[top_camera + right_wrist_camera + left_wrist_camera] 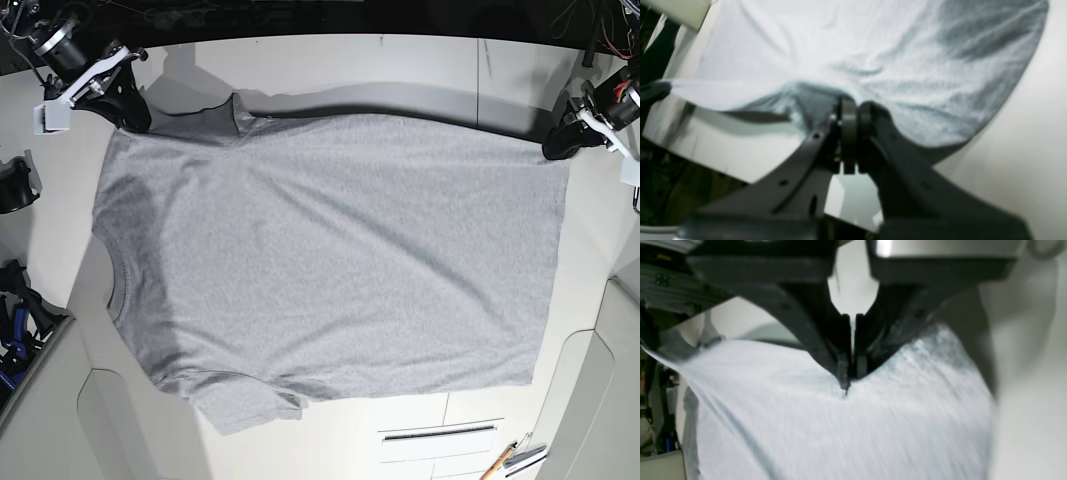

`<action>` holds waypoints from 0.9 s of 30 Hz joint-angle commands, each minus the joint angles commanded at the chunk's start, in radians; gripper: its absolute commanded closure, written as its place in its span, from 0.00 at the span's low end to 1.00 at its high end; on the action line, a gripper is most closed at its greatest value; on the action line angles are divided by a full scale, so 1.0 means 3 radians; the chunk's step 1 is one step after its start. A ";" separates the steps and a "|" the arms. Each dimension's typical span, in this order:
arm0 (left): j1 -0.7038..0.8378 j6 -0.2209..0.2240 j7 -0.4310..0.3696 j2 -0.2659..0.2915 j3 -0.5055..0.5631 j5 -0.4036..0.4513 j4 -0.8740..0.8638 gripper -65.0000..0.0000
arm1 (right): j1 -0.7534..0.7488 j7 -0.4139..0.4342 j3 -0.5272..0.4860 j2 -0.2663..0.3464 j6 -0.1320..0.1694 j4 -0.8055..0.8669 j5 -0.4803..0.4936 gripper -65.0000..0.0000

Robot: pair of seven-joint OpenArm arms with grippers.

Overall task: Fold the T-shirt properly
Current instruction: 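Lift the edge with both grippers and fold it over the shirt body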

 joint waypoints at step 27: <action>-0.1125 0.0000 -0.1076 0.0029 0.0563 0.1389 -0.0561 1.00 | 0.2024 -0.0001 -0.0724 0.0721 0.0010 -0.1082 -0.0532 1.00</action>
